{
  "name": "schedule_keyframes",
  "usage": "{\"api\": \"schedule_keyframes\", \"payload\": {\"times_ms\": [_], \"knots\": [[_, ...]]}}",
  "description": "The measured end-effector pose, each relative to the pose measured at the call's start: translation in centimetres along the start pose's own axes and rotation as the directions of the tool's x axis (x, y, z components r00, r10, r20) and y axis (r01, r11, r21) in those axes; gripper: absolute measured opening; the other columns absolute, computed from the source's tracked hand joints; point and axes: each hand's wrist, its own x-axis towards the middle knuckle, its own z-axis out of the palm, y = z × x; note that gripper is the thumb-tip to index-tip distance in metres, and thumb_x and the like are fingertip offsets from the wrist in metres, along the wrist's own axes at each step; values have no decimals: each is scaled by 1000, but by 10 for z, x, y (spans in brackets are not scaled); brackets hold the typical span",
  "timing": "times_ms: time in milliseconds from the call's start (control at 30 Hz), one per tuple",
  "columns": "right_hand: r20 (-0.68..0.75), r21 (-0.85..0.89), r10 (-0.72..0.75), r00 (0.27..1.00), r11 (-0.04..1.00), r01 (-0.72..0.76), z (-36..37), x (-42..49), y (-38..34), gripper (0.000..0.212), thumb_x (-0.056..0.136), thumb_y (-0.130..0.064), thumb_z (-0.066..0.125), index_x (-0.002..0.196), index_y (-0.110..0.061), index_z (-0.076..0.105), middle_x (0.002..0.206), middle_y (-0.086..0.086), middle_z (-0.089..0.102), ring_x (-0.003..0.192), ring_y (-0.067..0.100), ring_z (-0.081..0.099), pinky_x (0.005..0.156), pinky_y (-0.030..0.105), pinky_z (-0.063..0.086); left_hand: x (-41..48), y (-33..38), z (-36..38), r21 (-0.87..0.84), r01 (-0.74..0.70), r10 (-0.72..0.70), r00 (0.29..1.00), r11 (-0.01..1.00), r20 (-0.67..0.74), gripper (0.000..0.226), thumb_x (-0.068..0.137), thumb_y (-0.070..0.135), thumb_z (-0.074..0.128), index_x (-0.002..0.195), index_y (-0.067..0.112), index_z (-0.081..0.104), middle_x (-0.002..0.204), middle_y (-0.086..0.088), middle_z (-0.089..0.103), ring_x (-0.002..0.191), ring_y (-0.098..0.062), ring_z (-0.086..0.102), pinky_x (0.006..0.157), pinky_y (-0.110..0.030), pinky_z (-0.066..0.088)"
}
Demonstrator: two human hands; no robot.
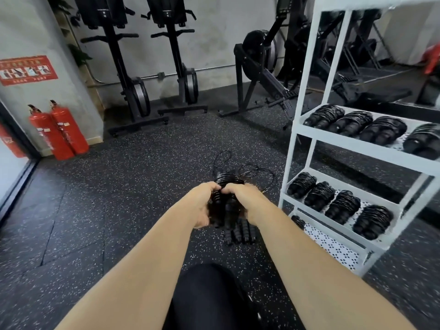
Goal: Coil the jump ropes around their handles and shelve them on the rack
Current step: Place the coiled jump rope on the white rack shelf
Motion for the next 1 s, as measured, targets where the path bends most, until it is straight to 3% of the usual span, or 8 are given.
{"api": "schedule_keyframes", "payload": {"times_ms": [233, 367, 500, 567, 700, 767, 867, 1000], "knots": [[-151, -34, 52, 987, 998, -57, -5, 68, 31, 85, 32, -30, 75, 114, -13, 60, 104, 13, 68, 90, 31, 67, 82, 46, 57, 76, 0, 5, 60, 86, -86, 996, 994, -13, 16, 95, 22, 53, 97, 9, 62, 82, -12, 67, 69, -26, 65, 55, -32, 49], [-220, -15, 89, 972, 995, -95, -7, 106, 50, 56, 60, -16, 76, 113, -8, 62, 104, 14, 67, 88, 29, 66, 72, 34, 56, 132, -5, 6, 108, 94, -90, 995, 990, -49, 21, 91, 18, 57, 103, 5, 66, 89, -15, 70, 76, -29, 67, 66, -38, 56], [-250, 3, 112, 962, 993, -114, -17, 141, 75, 34, 73, -5, 73, 107, -6, 66, 96, 11, 70, 74, 20, 63, 57, 24, 45, 181, -17, 13, 151, 125, -117, 991, 981, -61, 13, 92, 16, 57, 100, 10, 65, 81, -11, 65, 68, -25, 62, 50, -29, 50], [-245, 6, 126, 961, 992, -128, -25, 156, 91, 39, 71, -2, 72, 108, -8, 63, 96, 9, 68, 78, 20, 62, 61, 25, 46, 206, -27, 17, 167, 140, -133, 990, 976, -50, 12, 91, 15, 55, 97, 10, 64, 81, -11, 64, 69, -25, 61, 54, -30, 51], [-266, -46, 156, 951, 984, -174, -43, 185, 127, 32, 70, 2, 71, 95, -14, 58, 94, 5, 64, 84, 17, 59, 64, 24, 43, 251, -59, 28, 194, 173, -166, 985, 966, -51, 21, 88, 18, 57, 103, 7, 66, 91, -12, 66, 80, -27, 62, 85, -40, 55], [-286, -71, 166, 944, 979, -194, -51, 200, 149, 46, 68, 1, 71, 112, -9, 58, 104, 7, 66, 93, 20, 60, 65, 24, 42, 271, -77, 36, 206, 175, -171, 985, 963, -38, 22, 88, 19, 59, 105, 6, 66, 100, -14, 70, 90, -30, 66, 91, -43, 54], [-313, -21, 207, 927, 974, -225, -65, 220, 177, 54, 70, 2, 70, 120, -10, 53, 104, 5, 64, 93, 19, 59, 65, 22, 43, 302, -102, 49, 225, 158, -156, 987, 961, -27, 22, 88, 20, 61, 106, 8, 68, 106, -18, 71, 101, -36, 67, 93, -48, 55], [-334, 108, 246, 910, 969, -222, -85, 239, 211, 54, 63, 5, 68, 114, -9, 59, 104, 10, 69, 97, 27, 65, 83, 34, 52, 335, -135, 65, 246, 118, -114, 993, 962, -31, 23, 88, 22, 65, 109, 14, 70, 102, -11, 71, 94, -30, 67, 83, -42, 58]]}}
